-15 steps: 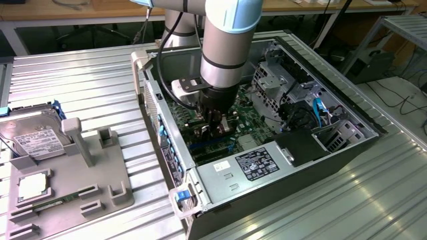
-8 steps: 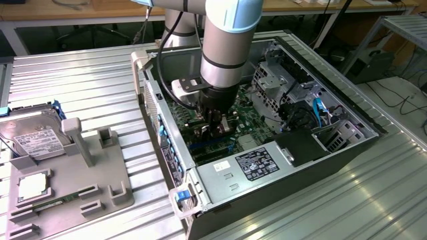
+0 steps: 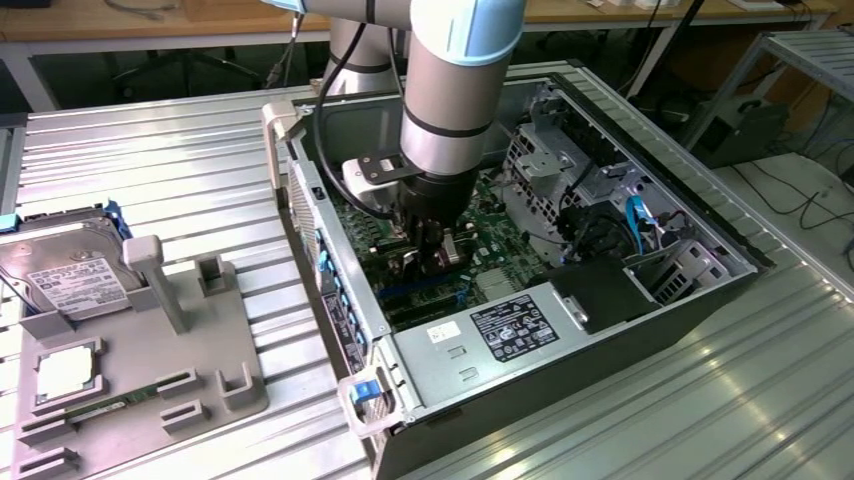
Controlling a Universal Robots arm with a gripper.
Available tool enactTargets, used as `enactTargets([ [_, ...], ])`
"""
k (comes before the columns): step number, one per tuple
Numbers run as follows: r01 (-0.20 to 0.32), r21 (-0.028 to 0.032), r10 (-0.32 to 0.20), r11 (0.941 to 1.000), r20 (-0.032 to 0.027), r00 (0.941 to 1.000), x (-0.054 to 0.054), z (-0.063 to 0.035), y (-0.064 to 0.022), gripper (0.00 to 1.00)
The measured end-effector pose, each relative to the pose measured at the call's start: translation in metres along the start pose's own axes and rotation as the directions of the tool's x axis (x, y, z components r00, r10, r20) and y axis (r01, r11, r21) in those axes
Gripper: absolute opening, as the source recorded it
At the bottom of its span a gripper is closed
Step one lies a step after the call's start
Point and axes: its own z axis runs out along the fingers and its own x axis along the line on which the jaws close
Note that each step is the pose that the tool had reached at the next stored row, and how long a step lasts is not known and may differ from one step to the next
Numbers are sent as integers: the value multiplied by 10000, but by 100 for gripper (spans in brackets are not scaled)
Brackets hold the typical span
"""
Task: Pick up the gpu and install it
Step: 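Insert the gpu into the slot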
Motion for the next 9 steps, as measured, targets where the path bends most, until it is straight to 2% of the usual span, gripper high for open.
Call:
enactTargets([
  [9, -1, 1, 1, 10000, 1, 10000, 0, -19, -1, 29],
])
